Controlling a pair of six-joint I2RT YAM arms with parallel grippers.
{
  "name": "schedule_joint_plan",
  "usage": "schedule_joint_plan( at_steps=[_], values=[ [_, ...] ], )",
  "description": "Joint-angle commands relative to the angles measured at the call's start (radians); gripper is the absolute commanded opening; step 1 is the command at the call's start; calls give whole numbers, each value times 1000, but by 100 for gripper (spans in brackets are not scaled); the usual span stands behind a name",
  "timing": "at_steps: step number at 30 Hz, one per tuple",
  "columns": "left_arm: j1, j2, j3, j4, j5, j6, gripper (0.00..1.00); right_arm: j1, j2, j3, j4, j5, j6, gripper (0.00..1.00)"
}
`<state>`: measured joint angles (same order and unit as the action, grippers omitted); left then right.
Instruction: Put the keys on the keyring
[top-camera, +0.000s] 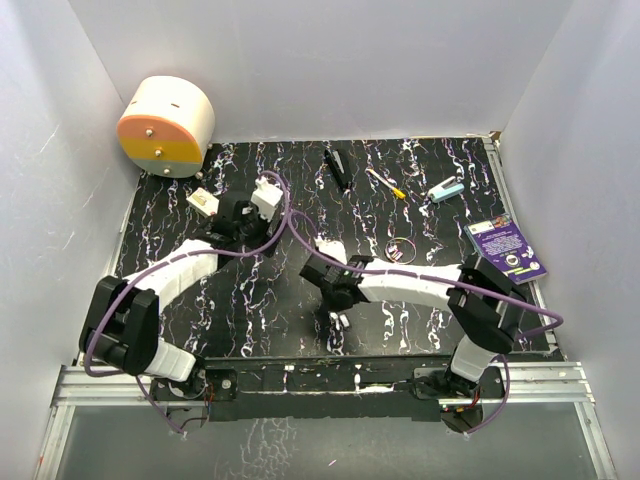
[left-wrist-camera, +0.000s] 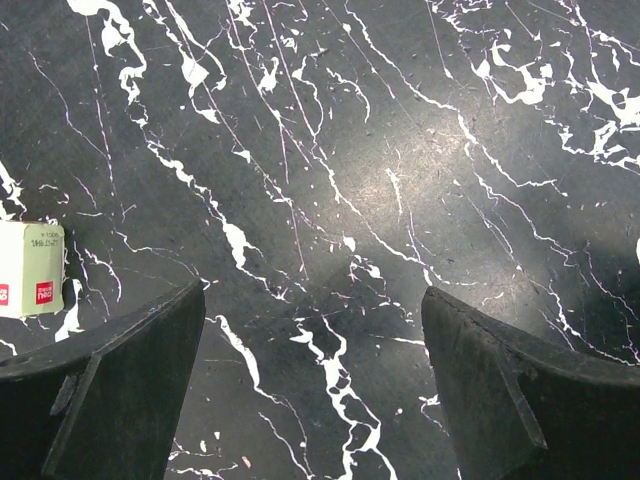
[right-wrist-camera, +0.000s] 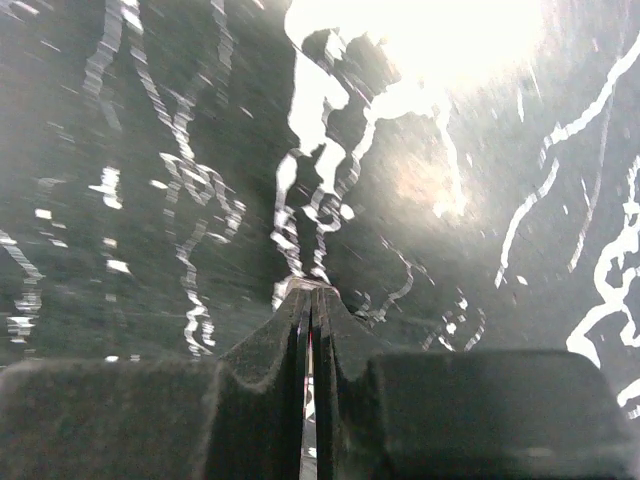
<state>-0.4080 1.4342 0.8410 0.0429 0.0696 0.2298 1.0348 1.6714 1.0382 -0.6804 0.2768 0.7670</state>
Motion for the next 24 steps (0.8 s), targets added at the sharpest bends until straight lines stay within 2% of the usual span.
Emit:
schedule_joint_plan(
  at_steps=[1,6,9,10,12,14,15,19,24],
  values=[
    [54,-61,52,-38,94,11,88,-69,-85,54,218,-113,-110,8],
    [147,-58,48,-31,223,-6,88,-258,-107,-35,529,-424,-167,8],
    [181,-61,44,-42,321,10,88,-328,-24,24,552,-557,-212,9],
    [183,-62,46,-55,379,31,88,-345,24,76,521,-582,-229,12],
    [184,-61,49,-86,509,91,88,-373,92,127,483,-602,-246,19],
    [183,-61,45,-83,595,101,88,-404,126,154,467,-604,-251,29],
    [184,-58,44,-78,624,102,88,-417,129,162,450,-587,-255,32],
    [180,-12,43,-37,740,111,88,-460,27,132,450,-587,-255,32],
    [170,74,4,129,735,0,86,-481,-136,49,450,-587,-255,32]
  ],
)
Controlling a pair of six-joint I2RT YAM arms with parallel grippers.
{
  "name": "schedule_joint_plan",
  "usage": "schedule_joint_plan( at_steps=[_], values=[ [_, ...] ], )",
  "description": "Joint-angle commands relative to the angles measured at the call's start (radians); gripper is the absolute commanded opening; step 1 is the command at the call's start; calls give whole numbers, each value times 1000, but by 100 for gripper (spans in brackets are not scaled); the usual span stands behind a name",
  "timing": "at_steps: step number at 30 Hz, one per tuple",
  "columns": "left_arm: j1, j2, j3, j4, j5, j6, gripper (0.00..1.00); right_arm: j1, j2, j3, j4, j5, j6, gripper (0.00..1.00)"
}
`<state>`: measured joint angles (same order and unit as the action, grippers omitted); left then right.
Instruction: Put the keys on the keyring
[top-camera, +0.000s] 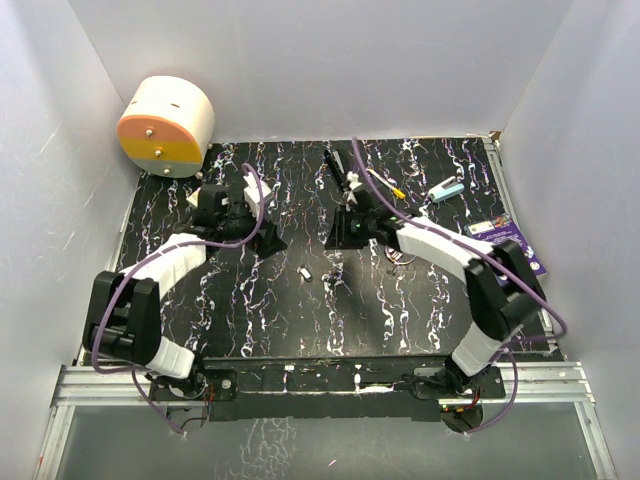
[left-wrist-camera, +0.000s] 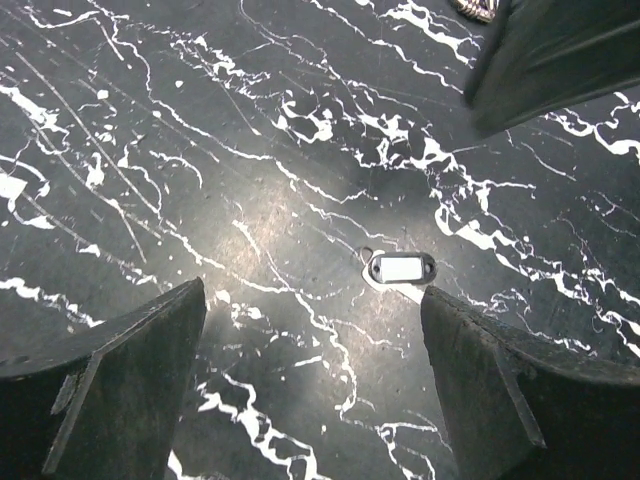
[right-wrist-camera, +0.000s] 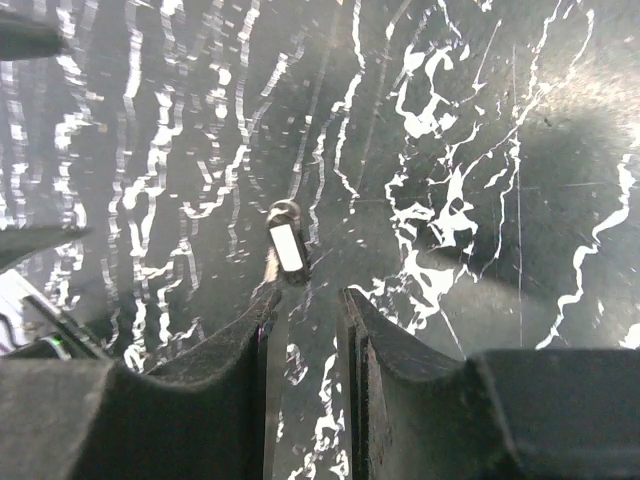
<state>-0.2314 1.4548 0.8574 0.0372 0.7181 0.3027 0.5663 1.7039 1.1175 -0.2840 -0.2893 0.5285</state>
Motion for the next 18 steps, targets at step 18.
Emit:
schedule_joint_plan(
  at_steps=[18],
  values=[
    [-190,137,-286,581,-341,-527,79,-11,-496,-261,-135,501,76,25]
  ],
)
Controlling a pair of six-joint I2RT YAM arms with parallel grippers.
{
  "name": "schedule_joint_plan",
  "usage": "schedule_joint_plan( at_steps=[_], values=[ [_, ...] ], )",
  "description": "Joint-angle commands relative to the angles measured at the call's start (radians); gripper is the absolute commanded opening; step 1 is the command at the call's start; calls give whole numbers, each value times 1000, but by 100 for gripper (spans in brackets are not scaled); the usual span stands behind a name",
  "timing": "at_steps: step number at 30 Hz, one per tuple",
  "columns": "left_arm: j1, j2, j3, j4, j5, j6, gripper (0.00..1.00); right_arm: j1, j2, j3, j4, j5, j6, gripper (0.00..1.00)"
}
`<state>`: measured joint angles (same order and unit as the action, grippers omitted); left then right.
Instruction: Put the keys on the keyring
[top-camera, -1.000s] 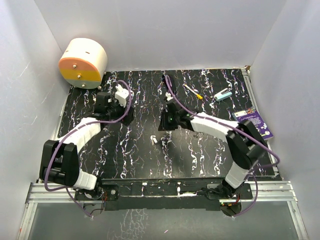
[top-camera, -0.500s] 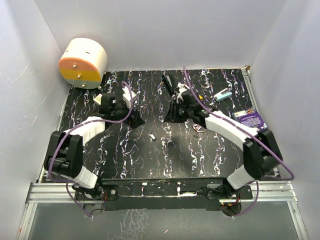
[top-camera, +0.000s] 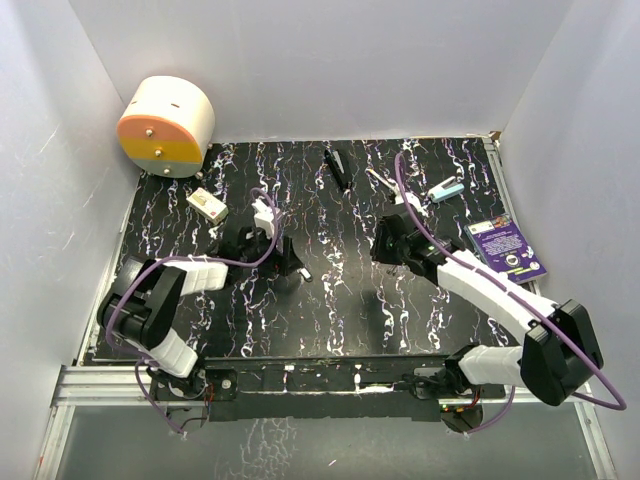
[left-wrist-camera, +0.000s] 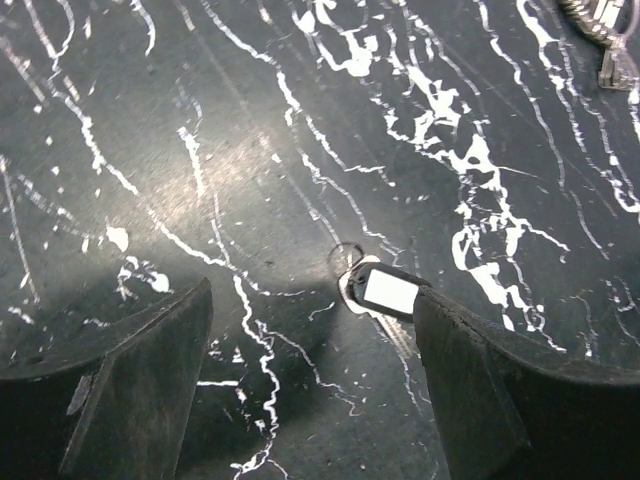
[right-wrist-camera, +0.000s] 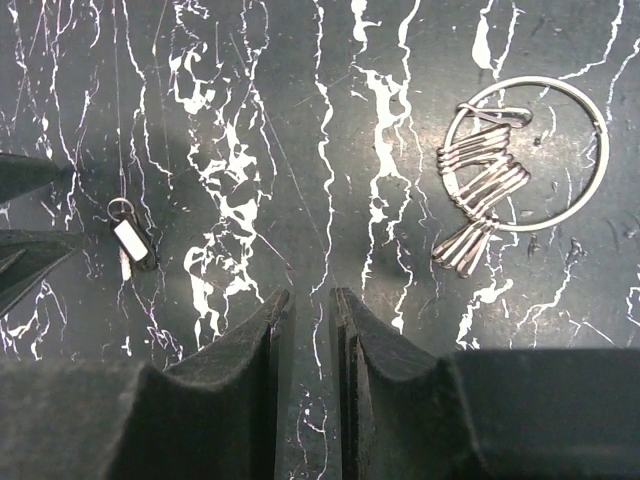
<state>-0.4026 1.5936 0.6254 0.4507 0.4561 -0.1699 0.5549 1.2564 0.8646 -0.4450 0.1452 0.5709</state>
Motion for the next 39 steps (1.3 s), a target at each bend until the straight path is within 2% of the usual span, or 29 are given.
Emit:
schedule_joint_plan(
  at_steps=[1,6,10,16,23,33,39],
  values=[
    [-23,3,-63,181,-92,-52,79,0,-51,-11,26,67,37,25],
    [-29,24,-65,226,-89,-52,78,-1,-73,-13,11,89,40,24],
    [-79,46,-78,289,-75,-65,70,-1,-93,-23,11,111,40,23],
    [-104,61,-80,261,-58,-89,59,0,-112,-48,3,118,48,22],
    [-104,90,-98,285,-56,-95,57,0,-128,-71,2,130,52,21],
    [-113,102,-98,302,-32,-97,43,0,-113,-72,3,144,46,21],
    [-113,129,-88,291,-24,-95,38,0,-98,-82,15,152,46,21]
  ],
)
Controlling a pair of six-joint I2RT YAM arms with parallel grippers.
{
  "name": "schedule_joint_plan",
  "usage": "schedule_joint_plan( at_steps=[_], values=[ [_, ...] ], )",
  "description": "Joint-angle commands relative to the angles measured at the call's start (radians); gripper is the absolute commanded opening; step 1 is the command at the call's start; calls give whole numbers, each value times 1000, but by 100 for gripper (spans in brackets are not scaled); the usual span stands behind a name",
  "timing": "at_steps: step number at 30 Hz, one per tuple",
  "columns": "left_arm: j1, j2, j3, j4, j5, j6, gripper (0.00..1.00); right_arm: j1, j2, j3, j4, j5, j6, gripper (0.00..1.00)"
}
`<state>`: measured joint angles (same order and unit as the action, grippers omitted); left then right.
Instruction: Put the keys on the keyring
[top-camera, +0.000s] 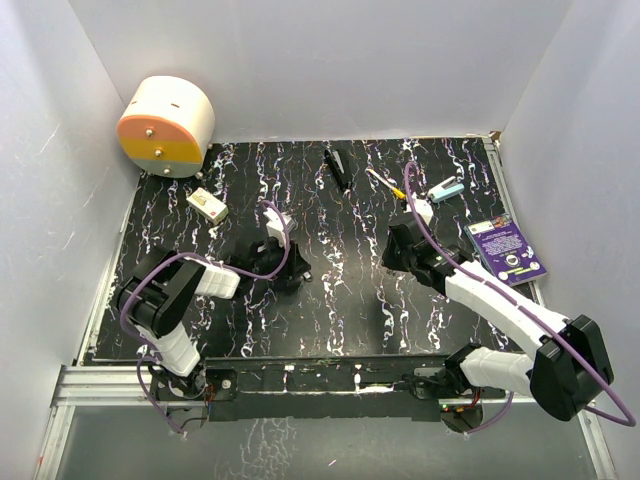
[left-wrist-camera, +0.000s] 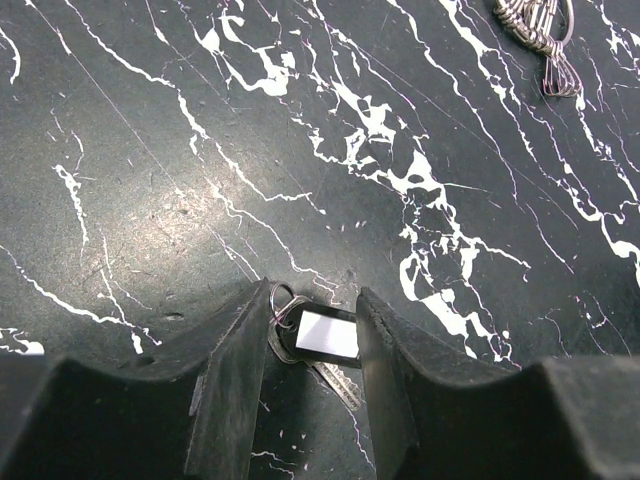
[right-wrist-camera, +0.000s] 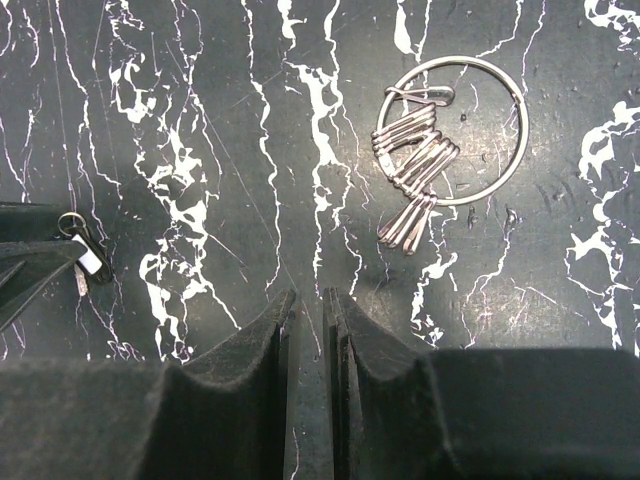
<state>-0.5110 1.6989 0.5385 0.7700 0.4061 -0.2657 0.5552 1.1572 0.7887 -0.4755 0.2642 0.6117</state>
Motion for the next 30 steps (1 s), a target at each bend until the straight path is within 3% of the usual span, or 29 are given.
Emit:
schedule_joint_plan(
  at_steps=[1,10,19,30],
  values=[
    [-5,27,0,-29,26,0,38,0,4,-9,50,36,5,21],
    [-6,39,7,-28,24,-2,37,-8,60,-38,105,73,0,23],
    [-5,59,14,-24,31,-7,37,-103,193,3,141,90,-7,27],
    [-6,77,20,-30,38,-10,30,-186,325,87,154,56,2,25]
  ],
)
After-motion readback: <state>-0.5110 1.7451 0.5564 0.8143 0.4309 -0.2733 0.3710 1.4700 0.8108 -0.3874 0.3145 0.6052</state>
